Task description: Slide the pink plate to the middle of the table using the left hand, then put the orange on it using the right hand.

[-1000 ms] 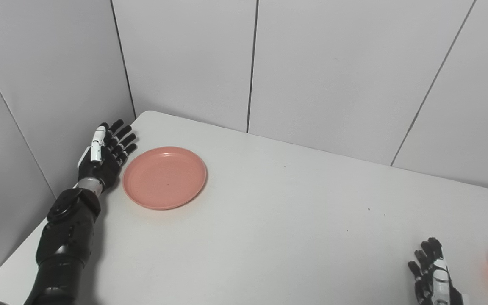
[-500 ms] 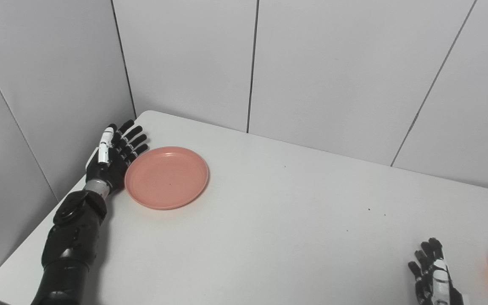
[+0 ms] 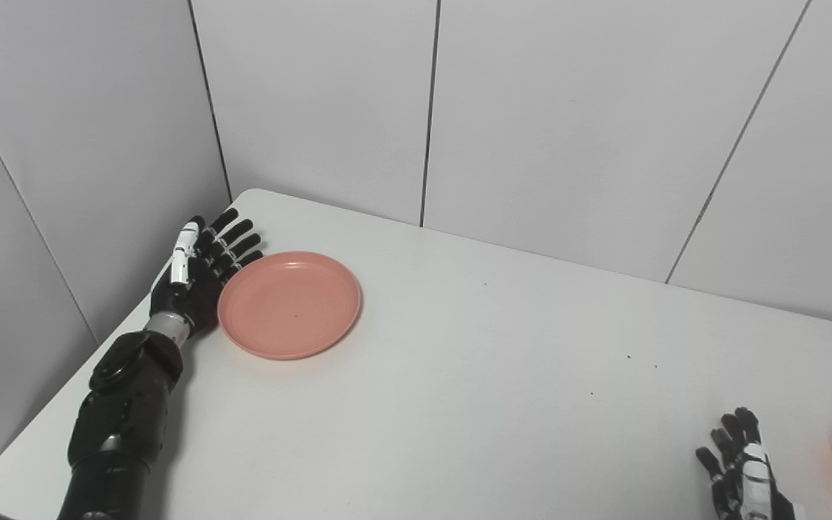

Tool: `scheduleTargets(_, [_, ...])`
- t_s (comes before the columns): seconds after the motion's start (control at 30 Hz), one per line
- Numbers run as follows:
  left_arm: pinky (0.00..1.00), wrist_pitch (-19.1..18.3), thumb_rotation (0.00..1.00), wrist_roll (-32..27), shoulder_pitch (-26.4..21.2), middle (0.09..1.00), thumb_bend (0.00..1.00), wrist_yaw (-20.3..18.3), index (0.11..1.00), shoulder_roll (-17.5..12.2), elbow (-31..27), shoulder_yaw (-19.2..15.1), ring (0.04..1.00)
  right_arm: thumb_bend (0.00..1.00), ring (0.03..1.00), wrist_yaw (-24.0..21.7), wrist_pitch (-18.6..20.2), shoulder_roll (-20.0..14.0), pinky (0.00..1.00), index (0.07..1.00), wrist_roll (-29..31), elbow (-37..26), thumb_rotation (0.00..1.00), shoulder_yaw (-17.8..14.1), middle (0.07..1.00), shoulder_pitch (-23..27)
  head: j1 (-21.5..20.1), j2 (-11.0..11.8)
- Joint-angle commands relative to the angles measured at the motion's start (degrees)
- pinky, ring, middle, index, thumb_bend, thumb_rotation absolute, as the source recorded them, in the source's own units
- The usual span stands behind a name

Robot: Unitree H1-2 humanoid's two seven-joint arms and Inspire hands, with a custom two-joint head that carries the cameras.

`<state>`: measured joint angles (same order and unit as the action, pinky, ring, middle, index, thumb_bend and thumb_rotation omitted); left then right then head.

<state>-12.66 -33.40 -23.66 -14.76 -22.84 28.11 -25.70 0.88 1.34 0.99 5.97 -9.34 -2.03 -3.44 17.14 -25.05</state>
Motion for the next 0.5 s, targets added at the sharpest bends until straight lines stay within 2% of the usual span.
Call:
scheduleTargets(0.0, [0.8, -1.67, 1.0, -0.17, 0.33, 0.843, 0.34, -0.46, 0.837, 0.52, -0.59, 0.69, 0.828, 0.09, 0.969, 0.38, 1.03, -0.14, 0.99, 0.962, -0.24, -1.5, 1.0, -0.51, 0.963, 0.08, 0.08, -0.09])
scheduleTargets(0.2, [0.81, -1.84, 1.0, -0.75, 0.59, 0.853, 0.35, -2.58, 0.849, 0.81, -0.97, 1.66, 0.834, 0.09, 0.969, 0.47, 1.28, -0.01, 0.99, 0.966, -0.78, -1.74, 1.0, -0.31, 0.964, 0.0, -0.44, -0.4])
scheduleTargets(0.47, [0.79, -5.03, 1.0, 0.33, 1.16, 0.836, 0.36, 2.05, 0.825, 3.84, -6.69, 2.62, 0.821, 0.12, 0.976, 0.01, 1.54, -0.29, 1.0, 0.974, -0.5, -1.88, 1.0, -0.15, 0.973, -0.03, -1.03, -0.82])
